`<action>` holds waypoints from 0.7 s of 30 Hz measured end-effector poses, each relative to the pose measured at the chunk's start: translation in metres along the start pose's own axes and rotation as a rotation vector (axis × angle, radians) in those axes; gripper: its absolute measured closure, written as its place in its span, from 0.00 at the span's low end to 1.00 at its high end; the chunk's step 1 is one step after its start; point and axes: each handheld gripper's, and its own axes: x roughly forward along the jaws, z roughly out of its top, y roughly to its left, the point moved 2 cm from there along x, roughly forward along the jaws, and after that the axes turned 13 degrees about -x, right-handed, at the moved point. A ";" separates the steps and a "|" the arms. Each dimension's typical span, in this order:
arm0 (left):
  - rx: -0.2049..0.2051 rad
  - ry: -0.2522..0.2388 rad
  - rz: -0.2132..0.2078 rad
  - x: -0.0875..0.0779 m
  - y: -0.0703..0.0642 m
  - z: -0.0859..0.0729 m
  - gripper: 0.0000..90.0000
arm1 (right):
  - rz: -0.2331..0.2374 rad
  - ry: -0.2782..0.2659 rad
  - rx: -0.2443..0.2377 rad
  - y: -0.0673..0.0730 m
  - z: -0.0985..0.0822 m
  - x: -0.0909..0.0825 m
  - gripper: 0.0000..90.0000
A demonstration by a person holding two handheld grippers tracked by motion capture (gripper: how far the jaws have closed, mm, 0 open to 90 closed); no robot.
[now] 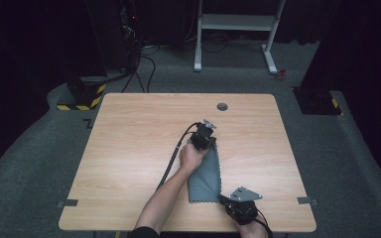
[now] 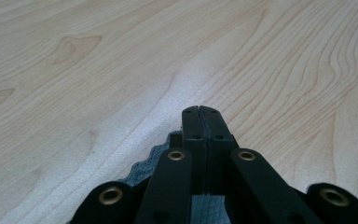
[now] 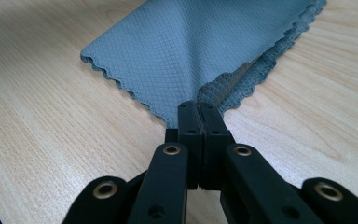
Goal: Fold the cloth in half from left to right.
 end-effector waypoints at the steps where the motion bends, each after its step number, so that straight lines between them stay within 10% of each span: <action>1: 0.002 0.000 0.001 0.000 0.000 0.000 0.99 | 0.004 0.001 0.004 0.000 0.000 0.000 0.97; 12: 0.040 -0.049 -0.015 -0.028 -0.003 -0.007 0.79 | -0.043 -0.038 0.055 -0.019 -0.005 -0.014 0.89; 21: 0.043 -0.034 -0.009 -0.062 -0.005 -0.044 0.64 | -0.023 -0.030 0.022 -0.041 0.016 -0.004 0.91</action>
